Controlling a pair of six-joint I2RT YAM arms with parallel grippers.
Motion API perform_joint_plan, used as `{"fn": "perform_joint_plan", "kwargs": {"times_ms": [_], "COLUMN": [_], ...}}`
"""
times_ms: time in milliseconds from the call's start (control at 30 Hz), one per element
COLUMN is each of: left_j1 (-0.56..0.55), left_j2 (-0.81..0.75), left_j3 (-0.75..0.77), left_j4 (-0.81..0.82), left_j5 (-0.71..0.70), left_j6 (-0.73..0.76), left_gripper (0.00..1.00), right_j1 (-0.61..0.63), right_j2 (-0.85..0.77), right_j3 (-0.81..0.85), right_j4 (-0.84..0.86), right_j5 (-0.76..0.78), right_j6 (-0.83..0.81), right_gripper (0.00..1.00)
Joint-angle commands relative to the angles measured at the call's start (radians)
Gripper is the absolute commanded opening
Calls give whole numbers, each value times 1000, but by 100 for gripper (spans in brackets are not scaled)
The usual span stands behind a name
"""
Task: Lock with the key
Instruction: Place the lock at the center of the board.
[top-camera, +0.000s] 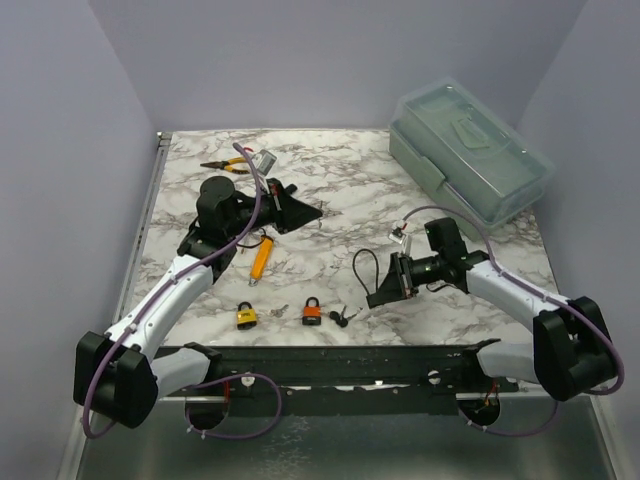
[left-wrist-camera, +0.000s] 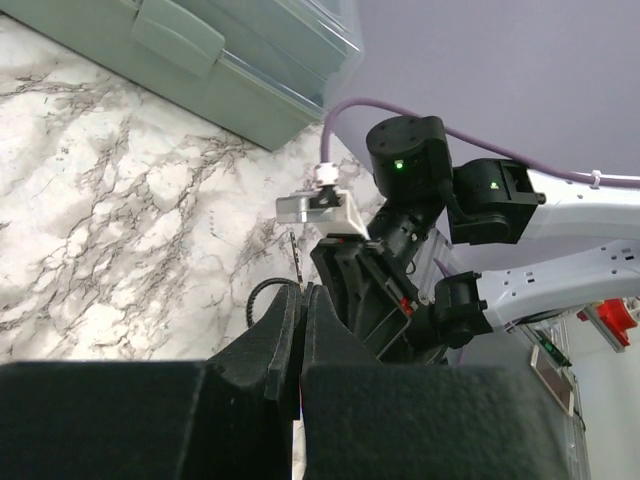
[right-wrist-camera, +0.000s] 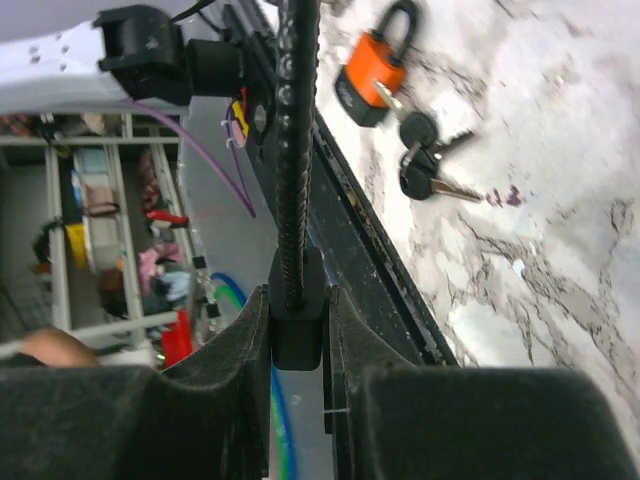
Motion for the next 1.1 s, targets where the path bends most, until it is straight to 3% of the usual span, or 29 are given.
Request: {"fn": "perform_joint_plan", "kwargs": {"times_ms": [0,233,467,833,1067], "left_j1": [6,8,8,7,7], "left_j2": [19,47,76,94,95], "left_j3": [42,53,61,55,52], "left_j4": [1,10,32,63,71], "left_j5": [-19,-24,-20,-25,-21], "left_j6": [-2,-5,-32,-46,-48], "left_gripper": [0,0,0,0,0], "right_j1": [17,17,19,24,25], "right_j2": [65,-34,42,124,143], "right_j3": [8,-70,-77,-105,-82], "right_j4": [-54,-127,-58,-19,-49], "right_j5": [117,208,174,165,226], "right_j6": [199,291,292,312,312], "right_gripper": [0,0,1,15,29]}}
